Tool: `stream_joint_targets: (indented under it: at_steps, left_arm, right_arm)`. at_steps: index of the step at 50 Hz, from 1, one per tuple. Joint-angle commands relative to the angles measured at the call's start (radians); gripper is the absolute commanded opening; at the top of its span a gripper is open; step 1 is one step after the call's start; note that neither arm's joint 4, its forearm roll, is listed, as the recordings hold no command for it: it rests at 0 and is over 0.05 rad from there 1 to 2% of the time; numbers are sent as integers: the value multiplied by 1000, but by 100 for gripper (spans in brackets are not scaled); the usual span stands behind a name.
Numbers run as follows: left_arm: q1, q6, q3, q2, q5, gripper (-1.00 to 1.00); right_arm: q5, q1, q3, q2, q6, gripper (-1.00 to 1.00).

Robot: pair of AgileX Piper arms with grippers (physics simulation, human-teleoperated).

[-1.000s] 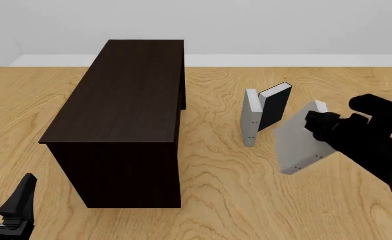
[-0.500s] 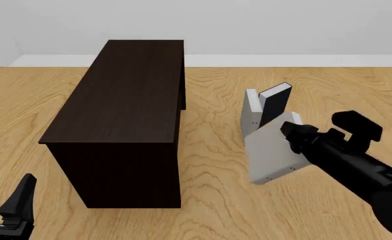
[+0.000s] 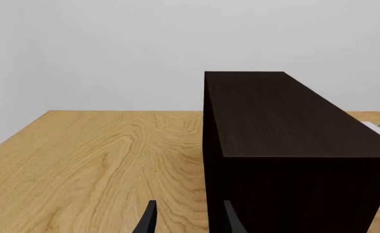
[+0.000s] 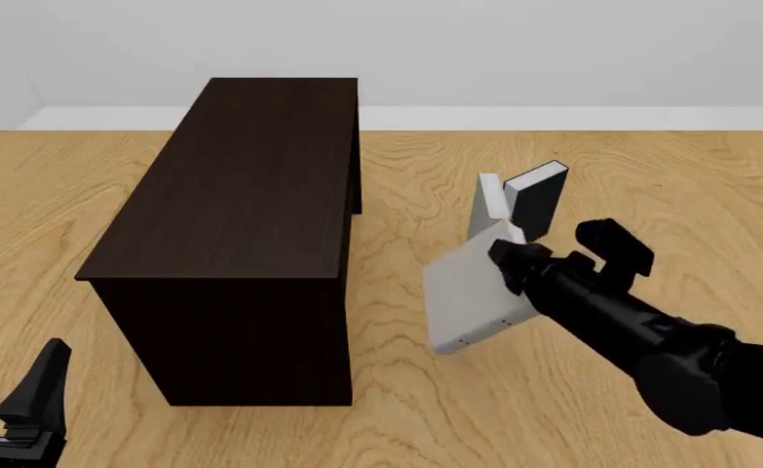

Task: Pick up the book on the right and place it under the cabinet shelf.

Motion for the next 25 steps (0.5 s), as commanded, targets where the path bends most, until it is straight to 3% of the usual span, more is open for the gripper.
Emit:
stream_joint_targets:
  at_steps: [1, 25]
  left_arm:
    - [0, 0, 1, -1, 0, 100]
    - [0, 0, -1, -3, 4, 100]
  right_arm:
    - [-113, 26, -27, 107, 93, -100]
    - [-409, 90, -29, 348, 284, -100]
